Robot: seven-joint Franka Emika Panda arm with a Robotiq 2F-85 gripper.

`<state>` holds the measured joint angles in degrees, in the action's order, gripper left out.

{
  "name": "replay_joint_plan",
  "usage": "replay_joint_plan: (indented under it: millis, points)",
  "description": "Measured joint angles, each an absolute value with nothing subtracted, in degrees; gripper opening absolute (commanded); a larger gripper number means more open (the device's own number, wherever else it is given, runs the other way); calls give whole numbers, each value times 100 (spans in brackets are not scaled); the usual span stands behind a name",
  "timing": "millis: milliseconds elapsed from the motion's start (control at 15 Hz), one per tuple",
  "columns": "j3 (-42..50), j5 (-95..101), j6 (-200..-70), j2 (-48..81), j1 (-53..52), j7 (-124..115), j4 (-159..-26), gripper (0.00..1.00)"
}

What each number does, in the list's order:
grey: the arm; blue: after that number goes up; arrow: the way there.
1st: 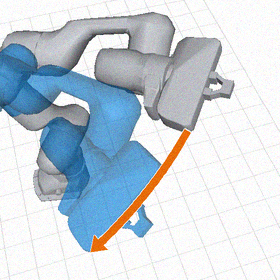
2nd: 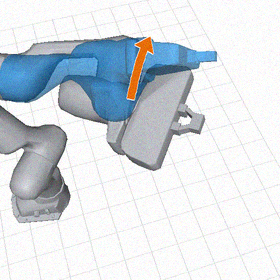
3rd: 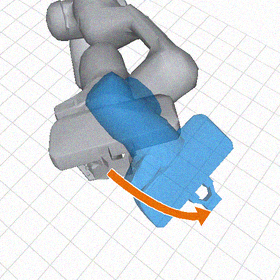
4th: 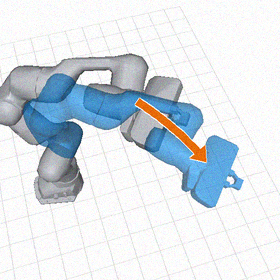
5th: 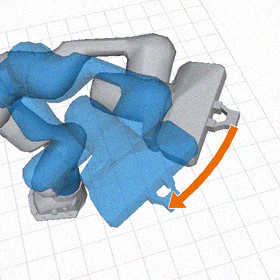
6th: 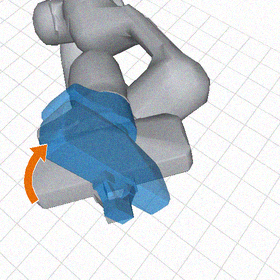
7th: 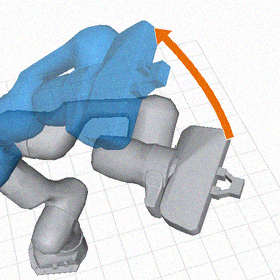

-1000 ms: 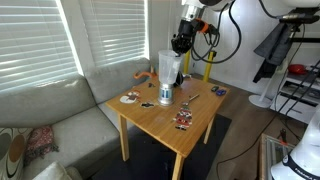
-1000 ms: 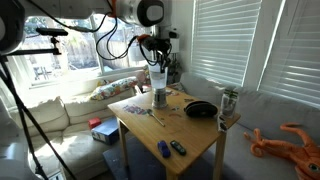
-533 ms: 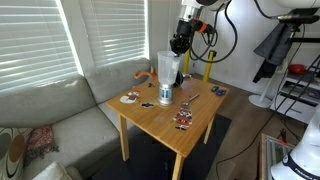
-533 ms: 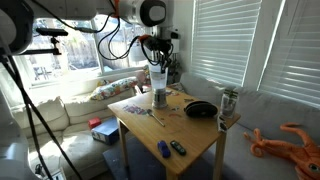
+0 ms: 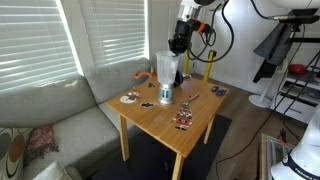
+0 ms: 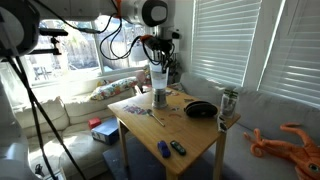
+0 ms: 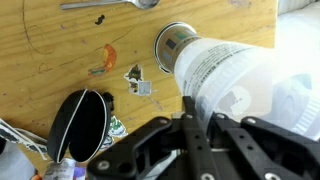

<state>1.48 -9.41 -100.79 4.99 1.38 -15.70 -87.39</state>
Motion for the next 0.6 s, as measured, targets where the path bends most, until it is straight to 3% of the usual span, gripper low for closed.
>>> replay_joint_plan:
  millis: [467,600]
  points:
    - [151,-940,-9866,555,139,-1570,-8610,89]
    - [158,-940,-9865,554,144,-1570,-8547,99]
